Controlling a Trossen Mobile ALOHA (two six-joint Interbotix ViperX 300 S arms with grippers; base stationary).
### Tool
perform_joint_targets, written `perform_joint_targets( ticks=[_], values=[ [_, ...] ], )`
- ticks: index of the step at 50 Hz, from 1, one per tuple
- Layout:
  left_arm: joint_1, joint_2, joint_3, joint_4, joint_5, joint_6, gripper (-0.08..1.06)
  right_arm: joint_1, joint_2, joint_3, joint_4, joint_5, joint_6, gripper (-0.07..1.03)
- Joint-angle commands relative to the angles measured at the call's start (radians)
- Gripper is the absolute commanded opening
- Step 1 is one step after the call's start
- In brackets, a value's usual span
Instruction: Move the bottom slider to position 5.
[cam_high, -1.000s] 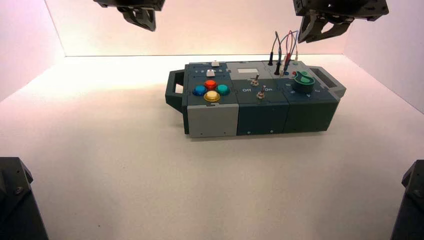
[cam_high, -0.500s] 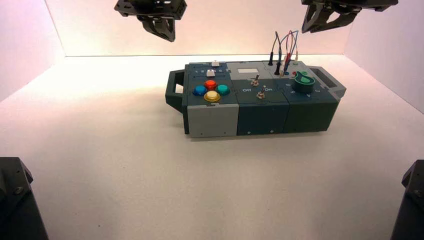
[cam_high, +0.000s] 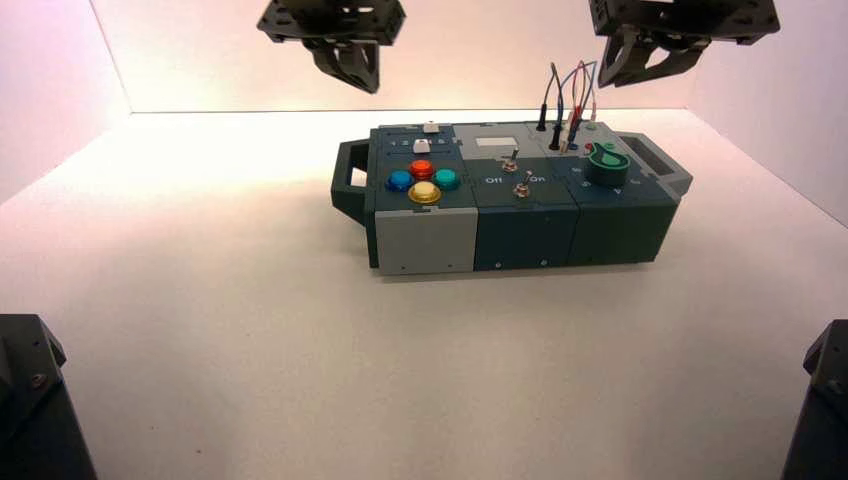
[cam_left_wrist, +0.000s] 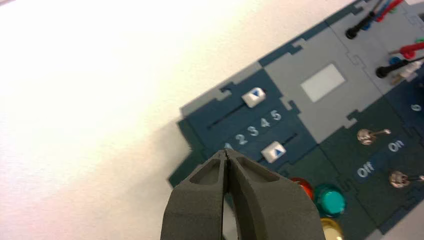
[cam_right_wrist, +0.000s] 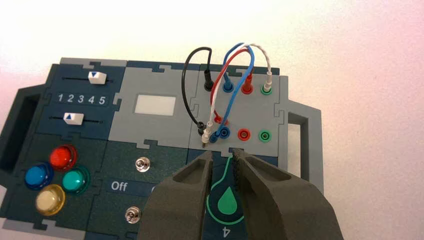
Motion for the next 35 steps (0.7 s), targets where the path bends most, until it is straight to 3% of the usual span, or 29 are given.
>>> perform_joint_targets(
  ticks=[1,25,35],
  values=[
    [-0.028,-0.011,-0.012,0.0,-0.003,-0.015,-0.03,-0.003,0.008,-0.003,-0.005,-0.021,0.0,0.24],
    [-0.055,0.043,-0.009,-0.002,0.006,-0.048,-0.03,-0.032,-0.029,0.012,-0.005,-0.038,-0.002,0.24],
    [-0.066,0.069,-0.028,-0.002,0.006,-0.048,-0.03,-0.046,-0.144,0.021,-0.005,-0.023,0.0,0.24]
  ],
)
